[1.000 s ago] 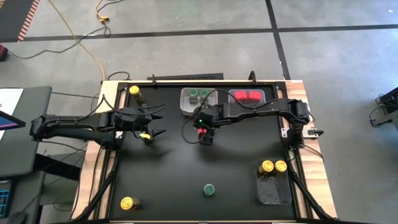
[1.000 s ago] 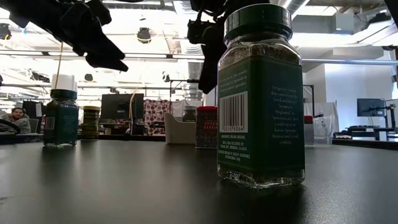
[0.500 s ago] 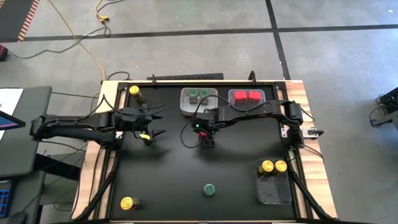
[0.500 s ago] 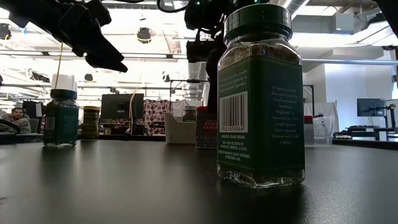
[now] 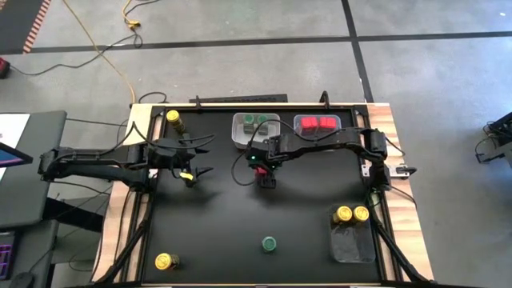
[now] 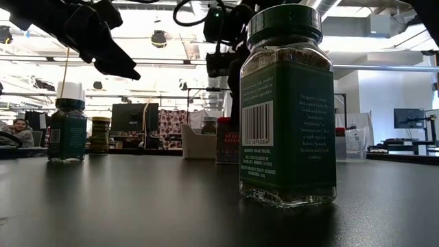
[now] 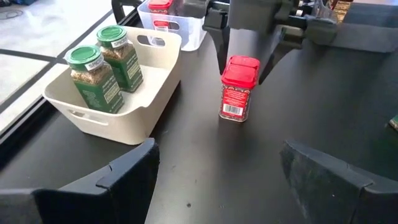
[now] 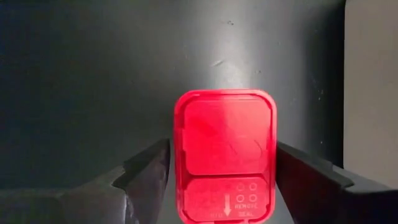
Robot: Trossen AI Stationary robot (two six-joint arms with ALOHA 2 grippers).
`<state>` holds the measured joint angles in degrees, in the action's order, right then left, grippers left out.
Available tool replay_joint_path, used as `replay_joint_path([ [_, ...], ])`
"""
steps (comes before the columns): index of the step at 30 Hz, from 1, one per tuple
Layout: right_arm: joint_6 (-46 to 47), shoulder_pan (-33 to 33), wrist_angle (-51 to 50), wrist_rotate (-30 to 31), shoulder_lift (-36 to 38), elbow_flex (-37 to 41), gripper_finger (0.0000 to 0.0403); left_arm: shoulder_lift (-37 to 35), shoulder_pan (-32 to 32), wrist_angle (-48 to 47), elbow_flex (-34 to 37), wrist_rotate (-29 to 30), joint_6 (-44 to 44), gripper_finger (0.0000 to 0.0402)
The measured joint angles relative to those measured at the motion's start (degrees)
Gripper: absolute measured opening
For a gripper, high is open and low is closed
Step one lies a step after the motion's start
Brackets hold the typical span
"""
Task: Sort spices by type
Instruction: Put the red seasoning can into the transparent bin
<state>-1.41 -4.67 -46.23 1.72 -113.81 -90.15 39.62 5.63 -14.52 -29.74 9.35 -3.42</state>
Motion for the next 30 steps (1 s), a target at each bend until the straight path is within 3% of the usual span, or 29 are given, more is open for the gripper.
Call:
replay_joint_path([
  [11,1.34,-0.40,-0.20,-0.27,-1.72,0.04,0.0297,0.01,0.00,-0.12,0.00,0.08,0.81,0.0320],
  [22,1.60,-0.26,0.41,-0.51,-1.53,0.00,0.0245,0.02,-0.02,-0.18,0.00,0.08,0.83,0.0320],
  [30,1.51,-0.28,-0.64,-1.99,-1.18,0.00,0.0241,0.02,0.00,-0.21,0.00,0.08,0.82,0.0320],
])
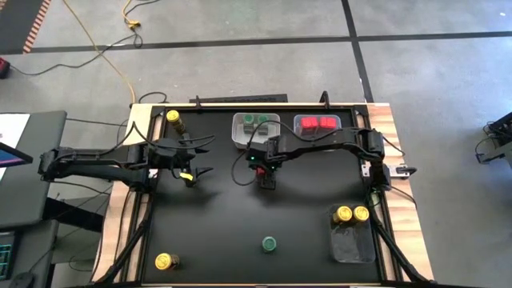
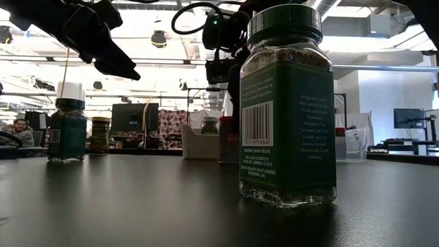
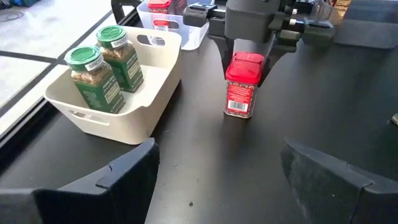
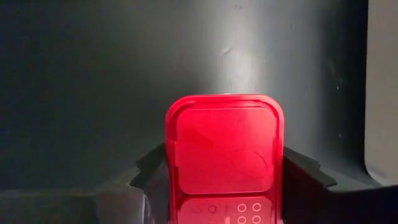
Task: Sort spices by type
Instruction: Put the red seasoning can into the transparent bin
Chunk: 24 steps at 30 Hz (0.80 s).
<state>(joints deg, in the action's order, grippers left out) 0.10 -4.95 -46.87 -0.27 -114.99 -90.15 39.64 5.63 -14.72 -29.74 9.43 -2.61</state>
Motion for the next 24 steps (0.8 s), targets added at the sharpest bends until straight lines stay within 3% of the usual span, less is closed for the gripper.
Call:
replay_joint_path([
  [8,-0.39,-1.11,-3.62,-0.02,6.91,0.02,0.0241,0.00,0.00,0.04,0.00,0.15,0.00,0.0320],
  [13,-4.28,-2.79,-11.69,0.22,13.37,0.00,0.0241,0.00,0.00,0.20,0.00,0.26,-0.07,0.0320],
  [19,-7.30,-7.64,-21.78,0.81,19.84,0.00,0.0241,0.00,0.02,0.22,0.00,0.26,-1.02,0.0320],
  [24,-11.15,-12.32,-23.16,3.52,26.51,4.05,0.0241,0.00,0.02,0.24,0.00,0.26,-1.33,0.0320],
])
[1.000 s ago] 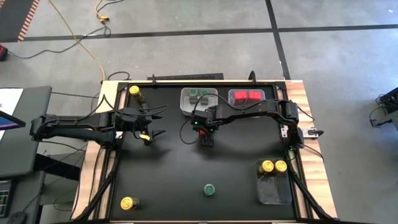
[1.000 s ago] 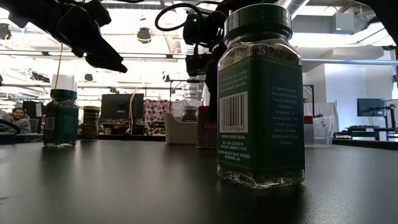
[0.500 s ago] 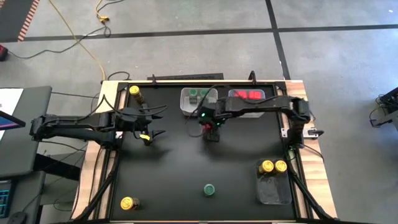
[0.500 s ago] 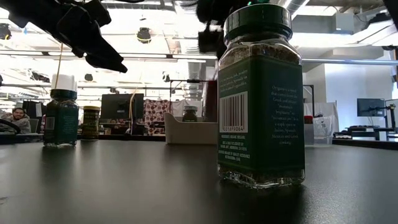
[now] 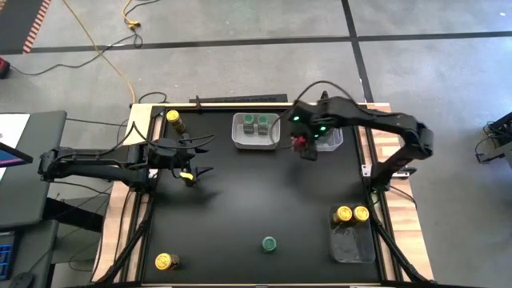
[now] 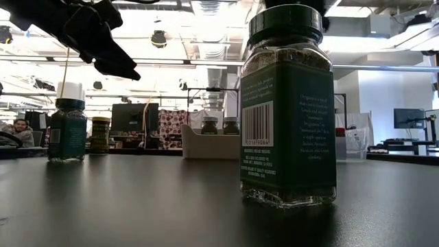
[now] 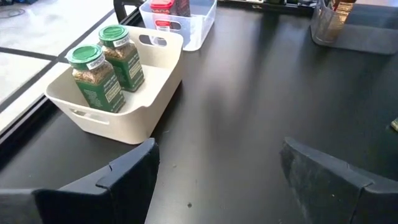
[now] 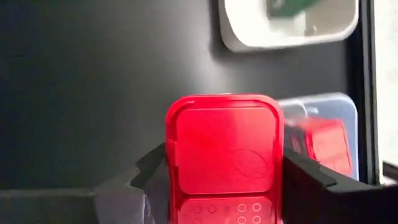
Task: Sort spices by type
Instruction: Put the red seasoning can into the transparent bin
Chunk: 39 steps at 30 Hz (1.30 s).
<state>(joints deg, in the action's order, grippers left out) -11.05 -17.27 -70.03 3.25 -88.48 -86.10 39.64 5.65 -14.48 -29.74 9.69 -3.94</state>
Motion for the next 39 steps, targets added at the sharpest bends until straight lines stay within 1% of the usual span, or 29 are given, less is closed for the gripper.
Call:
replay_joint_path([
  [7,-5.50,-7.52,3.26,0.13,10.78,12.63,0.0241,-0.01,0.00,0.02,0.00,0.00,-0.38,0.0320],
  [12,-11.38,-12.80,7.08,0.13,14.37,19.53,0.0241,0.00,0.00,0.02,0.00,0.00,-0.38,0.0320],
  [17,-16.72,-16.64,9.08,0.13,13.48,22.55,0.0241,0.00,0.00,0.02,0.00,0.91,-0.36,0.0320],
  [25,-19.50,-21.49,11.70,0.21,11.25,26.15,0.0241,0.00,0.00,0.02,0.00,1.26,-0.36,0.0320],
  [29,-21.25,-22.78,14.70,0.21,11.29,27.52,0.0241,0.00,0.00,0.02,0.00,1.29,-0.36,0.0320],
  [33,-24.82,-23.86,15.32,0.17,11.36,29.75,0.0241,0.00,0.00,0.00,0.00,1.91,-0.36,0.0320],
  [39,-26.99,-25.27,17.10,-0.18,11.36,32.38,0.0240,0.00,0.00,0.00,0.00,2.09,-0.24,0.0320],
])
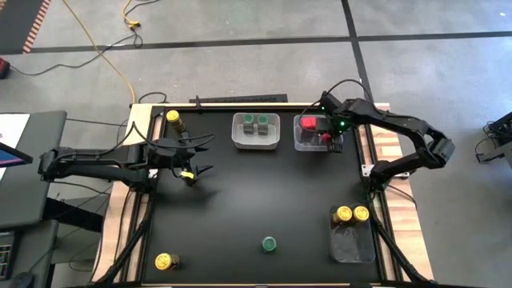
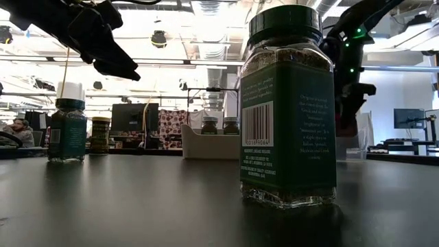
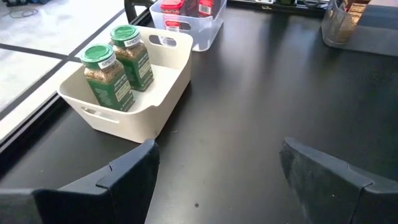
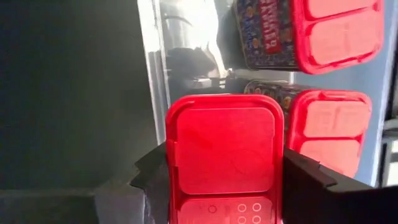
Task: Sort spices by type
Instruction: Put the red seasoning can into the transparent bin
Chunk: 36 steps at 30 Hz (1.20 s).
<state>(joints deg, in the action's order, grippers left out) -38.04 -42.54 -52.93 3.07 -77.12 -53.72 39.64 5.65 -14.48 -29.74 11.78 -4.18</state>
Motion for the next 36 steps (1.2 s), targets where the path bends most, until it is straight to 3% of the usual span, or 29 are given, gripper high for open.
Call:
replay_joint_path([
  [20,-6.82,-6.04,2.92,-7.79,0.02,1.73,0.0241,0.01,0.02,0.81,0.00,0.68,0.08,0.0320],
  [36,-7.10,-6.54,7.48,-8.92,-0.04,5.91,0.0243,0.02,0.02,1.53,0.00,0.69,0.08,0.0320],
])
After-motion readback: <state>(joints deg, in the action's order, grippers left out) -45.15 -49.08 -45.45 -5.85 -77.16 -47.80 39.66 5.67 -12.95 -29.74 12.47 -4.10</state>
